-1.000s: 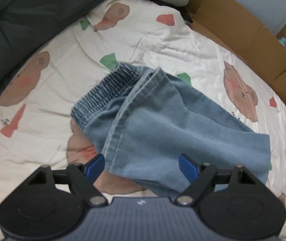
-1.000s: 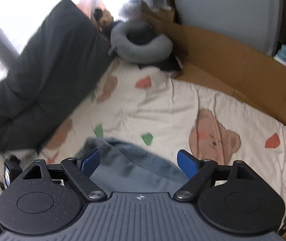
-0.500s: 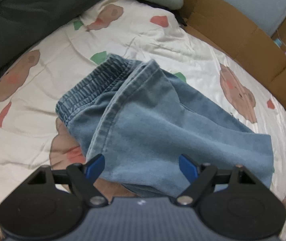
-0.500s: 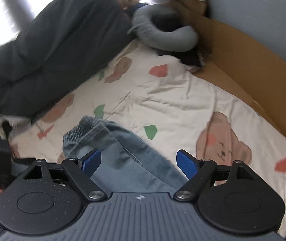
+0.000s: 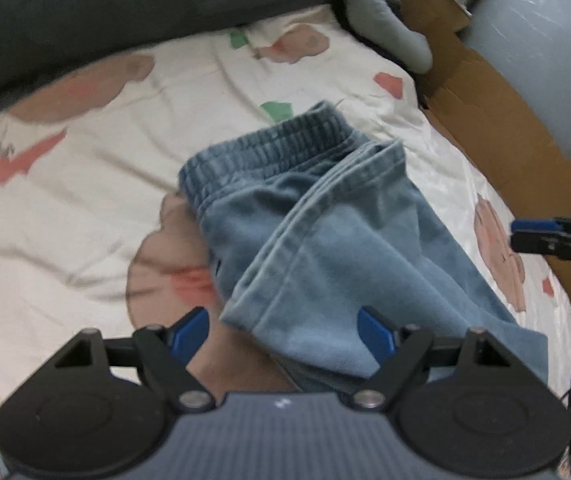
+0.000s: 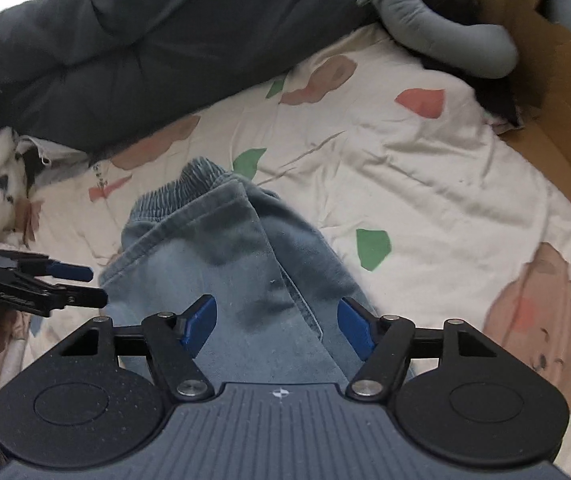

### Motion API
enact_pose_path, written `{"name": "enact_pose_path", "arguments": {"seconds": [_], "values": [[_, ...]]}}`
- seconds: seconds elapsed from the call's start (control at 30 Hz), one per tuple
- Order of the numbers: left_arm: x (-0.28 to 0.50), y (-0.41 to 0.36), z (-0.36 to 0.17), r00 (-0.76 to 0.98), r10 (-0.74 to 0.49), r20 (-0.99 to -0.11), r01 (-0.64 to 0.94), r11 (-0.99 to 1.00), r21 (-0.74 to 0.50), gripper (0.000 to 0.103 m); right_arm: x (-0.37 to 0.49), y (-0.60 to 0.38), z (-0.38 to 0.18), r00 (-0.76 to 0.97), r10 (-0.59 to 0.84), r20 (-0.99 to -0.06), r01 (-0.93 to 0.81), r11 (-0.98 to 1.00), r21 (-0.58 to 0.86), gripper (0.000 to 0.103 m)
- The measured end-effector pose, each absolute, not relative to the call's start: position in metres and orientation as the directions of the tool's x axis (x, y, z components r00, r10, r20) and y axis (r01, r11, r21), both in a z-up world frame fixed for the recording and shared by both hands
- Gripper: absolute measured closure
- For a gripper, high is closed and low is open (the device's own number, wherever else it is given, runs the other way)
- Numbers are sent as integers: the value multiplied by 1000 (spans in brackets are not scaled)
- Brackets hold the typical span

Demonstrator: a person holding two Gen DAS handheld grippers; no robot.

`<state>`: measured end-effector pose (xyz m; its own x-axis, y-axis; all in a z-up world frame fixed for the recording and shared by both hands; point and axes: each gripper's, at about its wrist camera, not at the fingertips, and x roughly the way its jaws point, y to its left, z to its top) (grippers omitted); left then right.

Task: Fold clothes
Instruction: 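Move both open tools back over the folded jeans bundle, then pinch the folded jeans edge with both tools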

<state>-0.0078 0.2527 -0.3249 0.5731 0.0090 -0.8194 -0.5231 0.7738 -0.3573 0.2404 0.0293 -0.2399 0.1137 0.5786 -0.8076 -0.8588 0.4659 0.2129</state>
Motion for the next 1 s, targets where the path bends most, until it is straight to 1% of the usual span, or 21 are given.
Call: {"name": "enact_pose_path", "arguments": {"seconds": [0.07, 0.13, 0.23, 0.3, 0.37, 0.5, 0.57, 0.63, 0.7, 0.73, 0.77, 0.87, 0.93, 1.0], "values": [[-10, 253, -332, 584, -6, -811, -520, 765, -380, 20, 246, 40, -252, 105, 578, -809, -863, 457, 214, 30], [-10, 257, -340, 602, -24, -798, -518, 749, -413, 27, 250, 51, -261, 94, 574, -813, -867, 449, 217, 30], [-11, 263, -349, 622, -34, -783, -530, 717, -452, 30, 252, 70, -269, 66, 579, -813, -883, 413, 223, 30], [-12, 265, -354, 625, -36, -780, -543, 698, -467, 30, 253, 83, -272, 53, 579, -814, -898, 383, 214, 32], [-14, 267, -358, 631, -45, -774, -548, 680, -487, 31, 256, 96, -275, 35, 574, -818, -902, 370, 221, 40], [-18, 270, -363, 653, -65, -754, -555, 637, -535, 31, 256, 125, -283, -3, 552, -834, -933, 297, 201, 41], [-20, 272, -366, 661, -75, -746, -558, 617, -556, 36, 257, 138, -286, -20, 544, -839, -943, 269, 196, 41], [-21, 274, -367, 666, -74, -742, -561, 606, -564, 44, 259, 149, -288, -29, 539, -842, -950, 248, 192, 42], [-22, 277, -367, 673, -75, -736, -563, 593, -575, 50, 262, 160, -291, -51, 526, -849, -958, 215, 191, 46], [-23, 279, -368, 675, -74, -734, -566, 587, -579, 51, 264, 165, -292, -61, 520, -852, -961, 199, 190, 51], [-24, 281, -369, 677, -72, -733, -569, 580, -583, 51, 265, 170, -293, -75, 507, -859, -965, 179, 190, 52], [-25, 285, -372, 682, -79, -727, -573, 561, -598, 52, 271, 184, -299, -103, 472, -875, -972, 140, 190, 52], [-24, 285, -374, 687, -85, -721, -567, 559, -606, 55, 274, 192, -302, -131, 453, -882, -972, 117, 205, 52], [-23, 285, -375, 687, -87, -721, -565, 561, -606, 56, 273, 198, -304, -152, 443, -883, -973, 91, 213, 52]]}}
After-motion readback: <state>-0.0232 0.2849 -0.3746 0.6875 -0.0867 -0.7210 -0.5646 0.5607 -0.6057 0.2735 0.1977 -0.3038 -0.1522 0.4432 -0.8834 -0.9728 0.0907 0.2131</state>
